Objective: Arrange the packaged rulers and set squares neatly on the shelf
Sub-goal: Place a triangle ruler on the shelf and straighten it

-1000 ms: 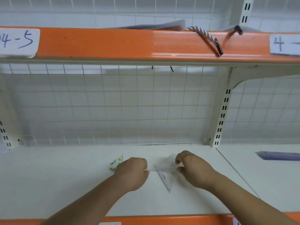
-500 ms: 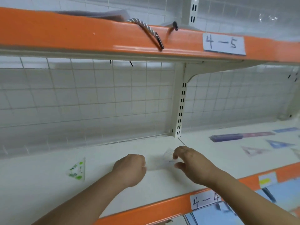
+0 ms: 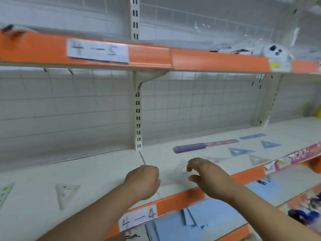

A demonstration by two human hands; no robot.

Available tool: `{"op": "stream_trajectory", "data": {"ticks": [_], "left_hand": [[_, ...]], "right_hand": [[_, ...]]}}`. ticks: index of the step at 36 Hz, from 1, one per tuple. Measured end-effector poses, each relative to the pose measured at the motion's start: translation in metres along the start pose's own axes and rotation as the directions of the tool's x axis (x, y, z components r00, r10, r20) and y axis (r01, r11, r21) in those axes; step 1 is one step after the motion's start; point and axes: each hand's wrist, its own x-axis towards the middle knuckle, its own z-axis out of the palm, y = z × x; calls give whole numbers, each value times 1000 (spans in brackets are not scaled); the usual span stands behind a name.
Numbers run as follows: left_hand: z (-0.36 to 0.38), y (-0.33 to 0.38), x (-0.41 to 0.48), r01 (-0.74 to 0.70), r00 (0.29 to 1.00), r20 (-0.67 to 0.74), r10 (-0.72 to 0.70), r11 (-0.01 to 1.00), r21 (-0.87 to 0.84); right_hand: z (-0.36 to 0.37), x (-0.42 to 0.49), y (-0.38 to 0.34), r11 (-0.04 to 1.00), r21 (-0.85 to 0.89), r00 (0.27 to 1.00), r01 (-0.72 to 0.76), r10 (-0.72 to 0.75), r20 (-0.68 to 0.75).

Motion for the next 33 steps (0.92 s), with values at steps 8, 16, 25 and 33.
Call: {"op": "stream_trajectory", "data": {"ticks": [8,16,25,33], "left_hand": [[18,94,28,-17,1000,-24,16,999,-28],[31,161,59,-46,998,35,47,999,-8],[39,204,119,-101,994,44,101,995,0],[40,242,198,-186,982,9,186,982,-33]], "right_hand": [[-27,-42,95,1000,-15,1000,-24,24,-2],[-35,-65,165,998,-6,998,-60,60,9],[-34,-57,235,989,-1,989,-149,149,11],[-51,-32,294,977,-68,979,-204,204,-1]]}}
